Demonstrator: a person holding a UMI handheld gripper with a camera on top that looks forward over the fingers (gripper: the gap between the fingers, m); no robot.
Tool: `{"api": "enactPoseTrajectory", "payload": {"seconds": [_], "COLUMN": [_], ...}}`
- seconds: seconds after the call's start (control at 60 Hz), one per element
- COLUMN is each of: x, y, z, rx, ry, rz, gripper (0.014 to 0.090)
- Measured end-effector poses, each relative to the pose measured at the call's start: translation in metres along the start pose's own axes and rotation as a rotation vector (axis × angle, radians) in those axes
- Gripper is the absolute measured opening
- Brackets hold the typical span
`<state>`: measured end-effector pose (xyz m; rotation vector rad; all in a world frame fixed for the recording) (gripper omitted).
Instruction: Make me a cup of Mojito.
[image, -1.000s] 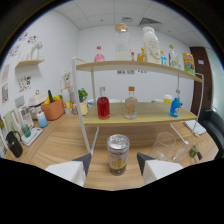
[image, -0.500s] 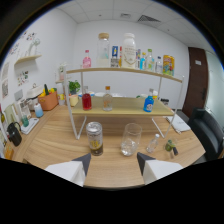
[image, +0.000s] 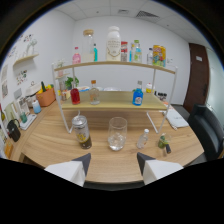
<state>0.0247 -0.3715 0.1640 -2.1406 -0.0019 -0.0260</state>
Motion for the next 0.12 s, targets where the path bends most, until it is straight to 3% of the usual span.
{"api": "enactPoseTrajectory", "payload": {"seconds": [0.117], "x": [0.002], "y": [0.0009], "z": [0.0015], "rx": [-0.001], "ry": [-0.018], "rz": [-0.005], "gripper": [0.0859]}}
